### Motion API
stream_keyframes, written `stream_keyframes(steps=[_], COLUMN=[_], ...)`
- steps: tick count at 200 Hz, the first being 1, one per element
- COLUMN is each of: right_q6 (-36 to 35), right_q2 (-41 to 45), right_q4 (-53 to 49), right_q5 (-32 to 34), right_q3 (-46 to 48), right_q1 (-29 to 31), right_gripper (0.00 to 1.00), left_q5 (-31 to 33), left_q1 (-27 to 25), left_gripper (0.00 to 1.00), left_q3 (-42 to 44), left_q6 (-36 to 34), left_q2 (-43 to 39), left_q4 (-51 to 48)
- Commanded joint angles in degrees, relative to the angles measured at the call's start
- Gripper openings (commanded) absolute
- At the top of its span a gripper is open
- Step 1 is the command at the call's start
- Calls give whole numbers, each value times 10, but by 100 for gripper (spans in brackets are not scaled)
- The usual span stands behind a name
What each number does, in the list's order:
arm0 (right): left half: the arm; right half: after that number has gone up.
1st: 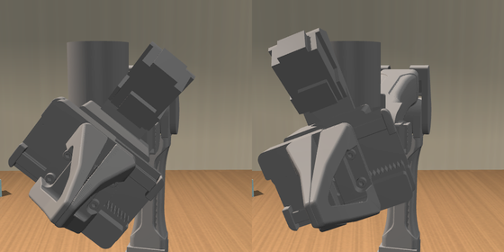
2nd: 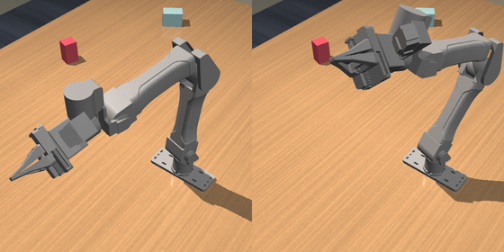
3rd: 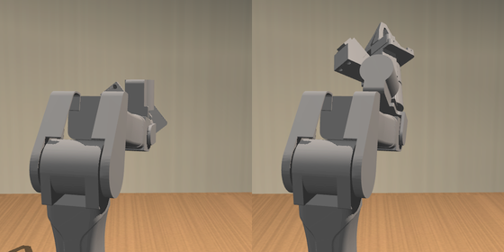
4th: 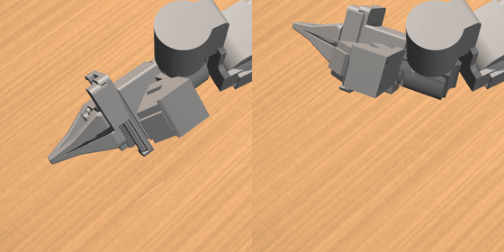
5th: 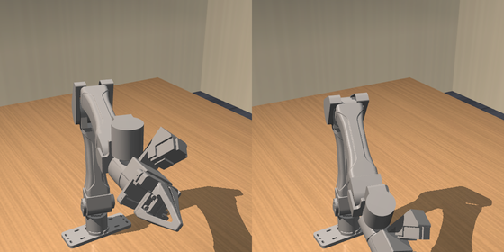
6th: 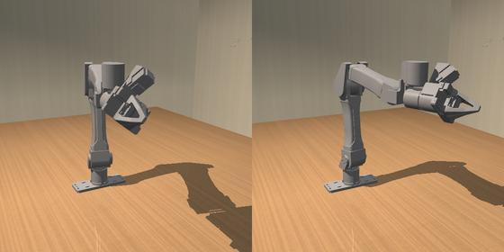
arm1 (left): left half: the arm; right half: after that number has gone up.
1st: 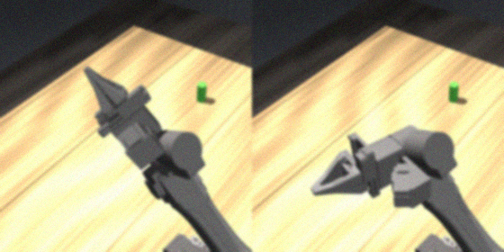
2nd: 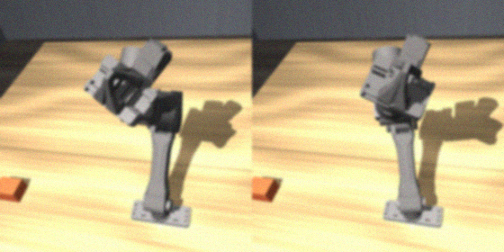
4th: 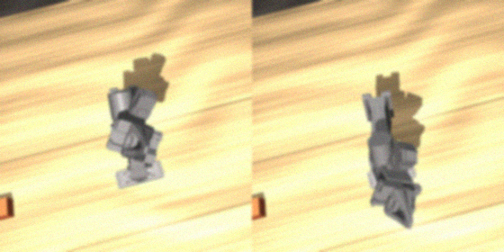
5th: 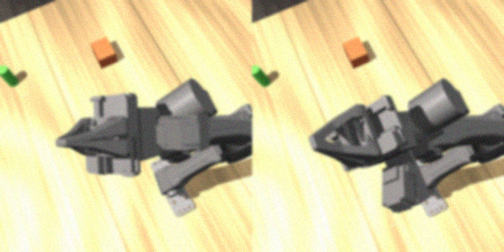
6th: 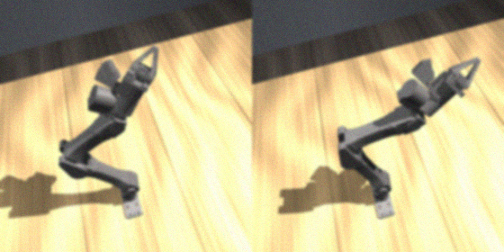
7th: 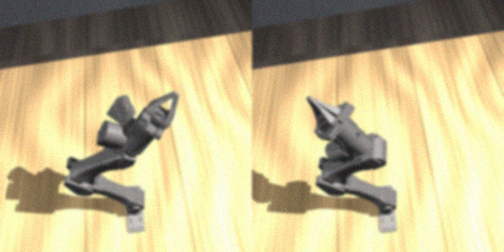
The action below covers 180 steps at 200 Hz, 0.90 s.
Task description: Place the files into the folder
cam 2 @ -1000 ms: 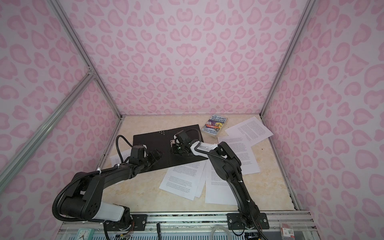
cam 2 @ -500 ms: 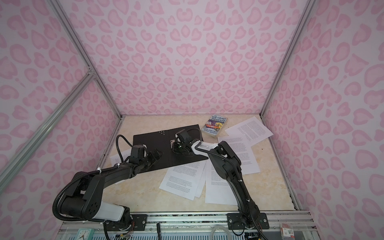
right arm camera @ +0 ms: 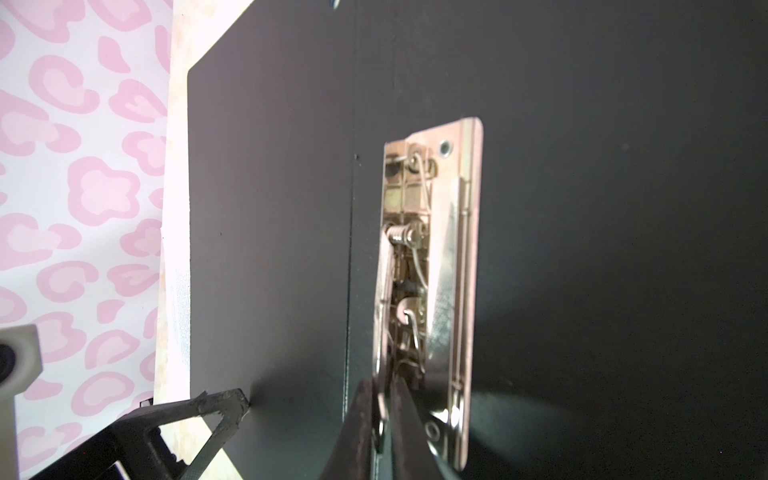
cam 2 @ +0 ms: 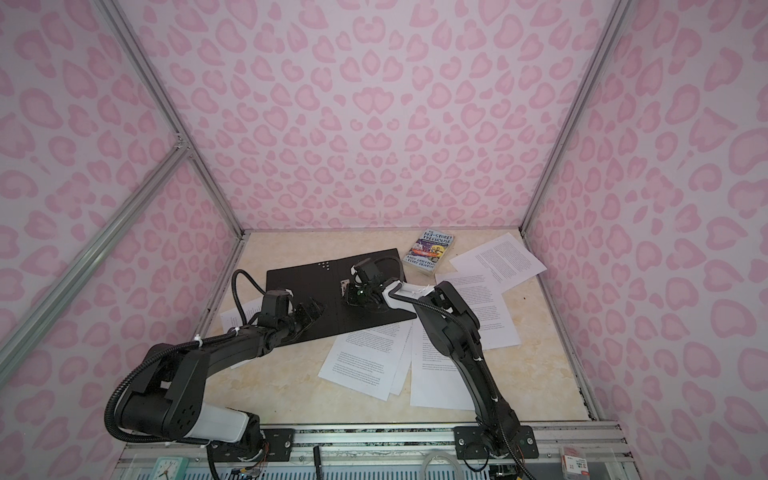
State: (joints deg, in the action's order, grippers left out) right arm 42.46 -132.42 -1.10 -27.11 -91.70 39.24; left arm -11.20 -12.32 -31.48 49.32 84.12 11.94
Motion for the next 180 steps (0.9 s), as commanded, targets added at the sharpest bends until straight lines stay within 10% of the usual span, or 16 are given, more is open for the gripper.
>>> stream_keyframes(steps=[1,180], right_q6=[-1,-37], right_q2=[-9,2], right_q4=[-11,-15], right_q5=[5,64], right_q3=[1,105], right_q1=[0,-27], right_gripper=[10,0], left_q5=[16,89], left_q1=[1,12], left_gripper=[97,97], left_q3=[2,-6], left_q6=[2,-2], left_q2=[-2,-2], left_q4=[-59,-107])
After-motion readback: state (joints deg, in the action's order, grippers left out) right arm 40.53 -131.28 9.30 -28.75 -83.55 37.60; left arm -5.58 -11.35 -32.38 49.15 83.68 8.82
